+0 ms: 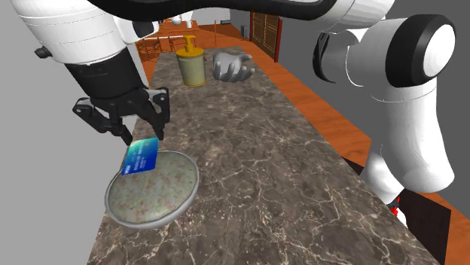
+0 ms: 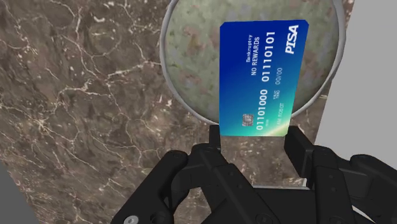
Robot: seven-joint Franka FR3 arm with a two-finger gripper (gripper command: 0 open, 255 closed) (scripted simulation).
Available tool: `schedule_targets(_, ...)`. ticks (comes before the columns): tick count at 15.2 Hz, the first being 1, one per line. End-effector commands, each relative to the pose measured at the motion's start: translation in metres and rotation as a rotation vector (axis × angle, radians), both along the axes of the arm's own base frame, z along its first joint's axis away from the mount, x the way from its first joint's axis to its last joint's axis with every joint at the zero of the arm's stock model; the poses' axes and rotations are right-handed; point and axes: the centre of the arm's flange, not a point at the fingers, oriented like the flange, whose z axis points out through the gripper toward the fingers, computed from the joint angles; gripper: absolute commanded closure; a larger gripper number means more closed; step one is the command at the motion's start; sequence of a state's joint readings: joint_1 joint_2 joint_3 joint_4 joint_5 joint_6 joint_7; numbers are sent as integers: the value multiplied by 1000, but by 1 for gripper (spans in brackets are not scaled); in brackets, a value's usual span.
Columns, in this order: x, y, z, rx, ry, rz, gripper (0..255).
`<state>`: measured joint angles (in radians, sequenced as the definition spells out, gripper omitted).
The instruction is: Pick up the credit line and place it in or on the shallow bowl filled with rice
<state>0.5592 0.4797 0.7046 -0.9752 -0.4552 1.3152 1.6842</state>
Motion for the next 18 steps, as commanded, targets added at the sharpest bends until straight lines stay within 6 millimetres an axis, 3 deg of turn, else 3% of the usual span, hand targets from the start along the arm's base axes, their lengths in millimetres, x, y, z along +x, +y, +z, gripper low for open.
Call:
schedule_targets(1,1,1,-10,1,0,0,255)
schedule_targets(8,1,1,-51,1,0,0,255)
schedule_targets(16,1,1,-51,1,0,0,255)
schedule_targets(17,1,1,-51,1,0,0,0)
schedule_targets(18,1,1,-51,1,0,0,0)
